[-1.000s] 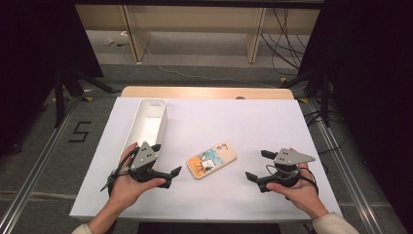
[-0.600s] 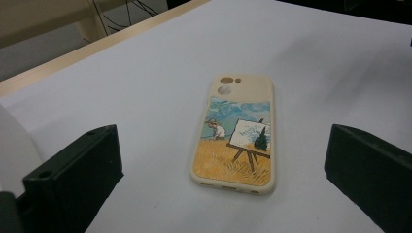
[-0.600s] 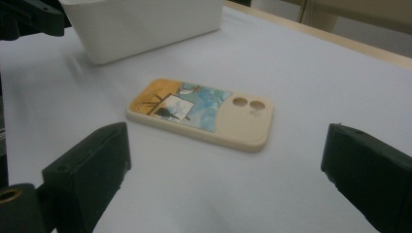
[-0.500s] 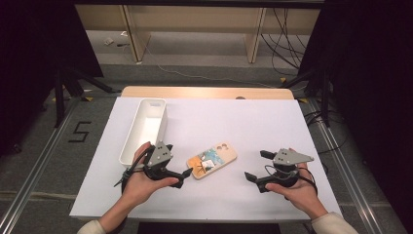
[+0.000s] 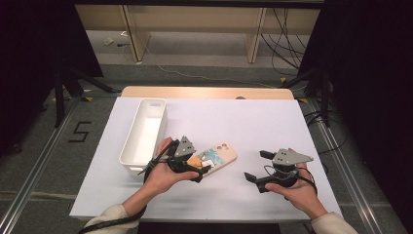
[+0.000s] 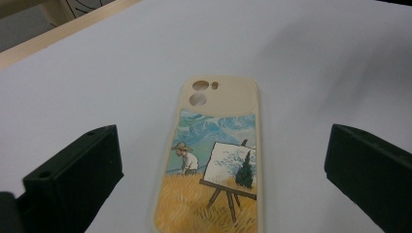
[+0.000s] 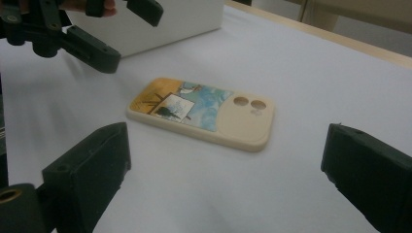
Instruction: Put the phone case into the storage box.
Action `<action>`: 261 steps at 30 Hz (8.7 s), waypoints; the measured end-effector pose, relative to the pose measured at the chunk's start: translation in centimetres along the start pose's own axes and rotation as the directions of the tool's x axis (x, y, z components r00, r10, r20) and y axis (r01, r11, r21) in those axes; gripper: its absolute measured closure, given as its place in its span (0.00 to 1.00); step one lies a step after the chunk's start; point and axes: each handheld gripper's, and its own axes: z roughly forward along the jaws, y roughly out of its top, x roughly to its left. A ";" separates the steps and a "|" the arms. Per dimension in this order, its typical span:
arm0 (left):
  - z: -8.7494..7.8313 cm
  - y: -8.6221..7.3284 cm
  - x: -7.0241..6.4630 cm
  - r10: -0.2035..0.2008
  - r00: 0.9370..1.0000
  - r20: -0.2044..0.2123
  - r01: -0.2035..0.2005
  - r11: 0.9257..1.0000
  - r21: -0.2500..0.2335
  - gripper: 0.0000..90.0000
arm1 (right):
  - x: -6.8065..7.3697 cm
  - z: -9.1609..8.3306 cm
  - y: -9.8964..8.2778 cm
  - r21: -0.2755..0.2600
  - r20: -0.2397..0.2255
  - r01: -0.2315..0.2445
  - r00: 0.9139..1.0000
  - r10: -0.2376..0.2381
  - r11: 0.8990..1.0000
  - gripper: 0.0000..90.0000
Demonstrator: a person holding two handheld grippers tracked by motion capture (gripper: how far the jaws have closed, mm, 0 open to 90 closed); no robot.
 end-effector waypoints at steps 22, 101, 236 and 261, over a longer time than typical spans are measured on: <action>5.2 1.8 0.6 -0.001 1.000 0.025 0.000 0.999 0.053 0.00 | 0.1 -0.6 -0.4 0.002 0.021 -0.014 1.000 0.014 1.000 0.05; 13.8 3.1 0.2 0.047 0.997 0.067 -0.064 0.961 0.269 0.00 | 0.1 -1.3 -0.9 0.004 0.035 -0.025 0.999 0.025 1.000 0.06; 7.5 8.4 2.3 -0.061 0.994 -0.089 0.051 0.992 -0.116 0.12 | 0.2 -1.2 -0.8 0.006 0.023 -0.019 1.000 0.019 1.000 0.06; 4.5 9.7 3.5 -0.099 0.980 -0.172 0.058 0.972 -0.226 0.12 | 0.2 -1.0 -0.7 0.004 0.021 -0.016 1.000 0.016 1.000 0.06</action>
